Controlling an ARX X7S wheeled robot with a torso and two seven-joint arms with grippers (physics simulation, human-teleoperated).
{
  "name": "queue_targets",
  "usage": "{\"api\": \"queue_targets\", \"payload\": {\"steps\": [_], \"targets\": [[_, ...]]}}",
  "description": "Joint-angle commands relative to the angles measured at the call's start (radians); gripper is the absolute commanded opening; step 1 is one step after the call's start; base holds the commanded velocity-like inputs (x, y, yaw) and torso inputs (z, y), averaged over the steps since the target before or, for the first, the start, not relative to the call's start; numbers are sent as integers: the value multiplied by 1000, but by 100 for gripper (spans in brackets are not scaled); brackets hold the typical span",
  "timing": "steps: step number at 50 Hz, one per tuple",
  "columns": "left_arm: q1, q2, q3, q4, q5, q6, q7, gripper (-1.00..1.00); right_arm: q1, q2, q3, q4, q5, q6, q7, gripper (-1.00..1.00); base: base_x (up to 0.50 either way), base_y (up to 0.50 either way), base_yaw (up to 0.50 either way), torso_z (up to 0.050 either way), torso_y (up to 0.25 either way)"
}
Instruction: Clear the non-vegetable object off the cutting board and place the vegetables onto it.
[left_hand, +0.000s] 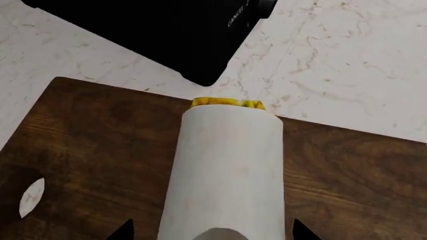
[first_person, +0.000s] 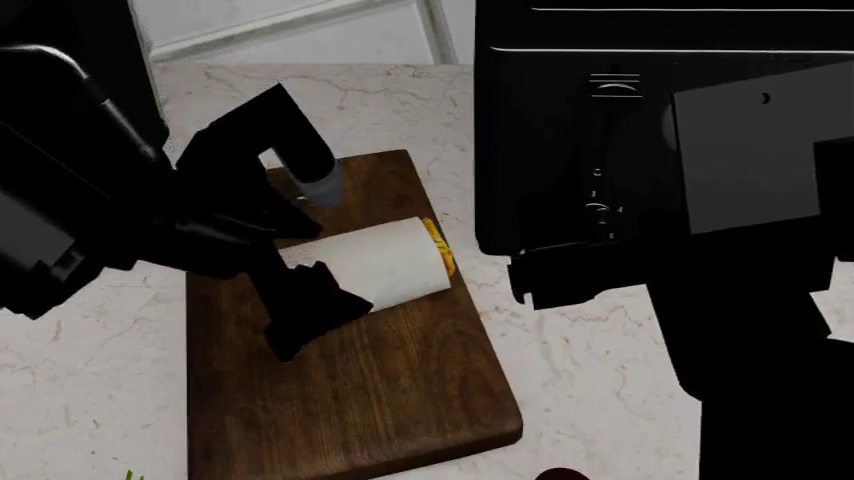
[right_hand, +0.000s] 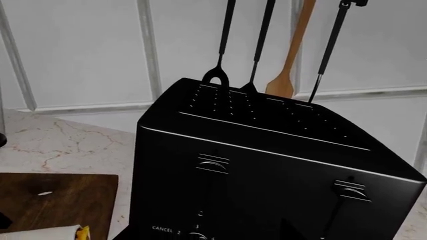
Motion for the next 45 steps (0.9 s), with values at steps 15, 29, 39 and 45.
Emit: {"api": "queue_targets", "payload": {"steps": [15, 29, 39, 45], "targets": [[6, -20, 17, 59, 0, -45, -23, -100, 11, 14, 12, -7, 66, 5, 50, 100, 0, 0, 0, 0, 0], [-19, -120, -44, 328, -76, -213, -101, -100, 66, 13, 29, -2, 136, 42, 101, 100, 0, 0, 0, 0, 0], [44, -256, -148, 647, -181, -387, -245, -100, 59, 27, 13, 3, 152, 7, 111, 100, 0, 0, 0, 0, 0], [85, -319, -243, 797, -254, -490, -344, -100, 41, 28, 16, -2, 164, -6, 119, 100, 0, 0, 0, 0, 0]]}}
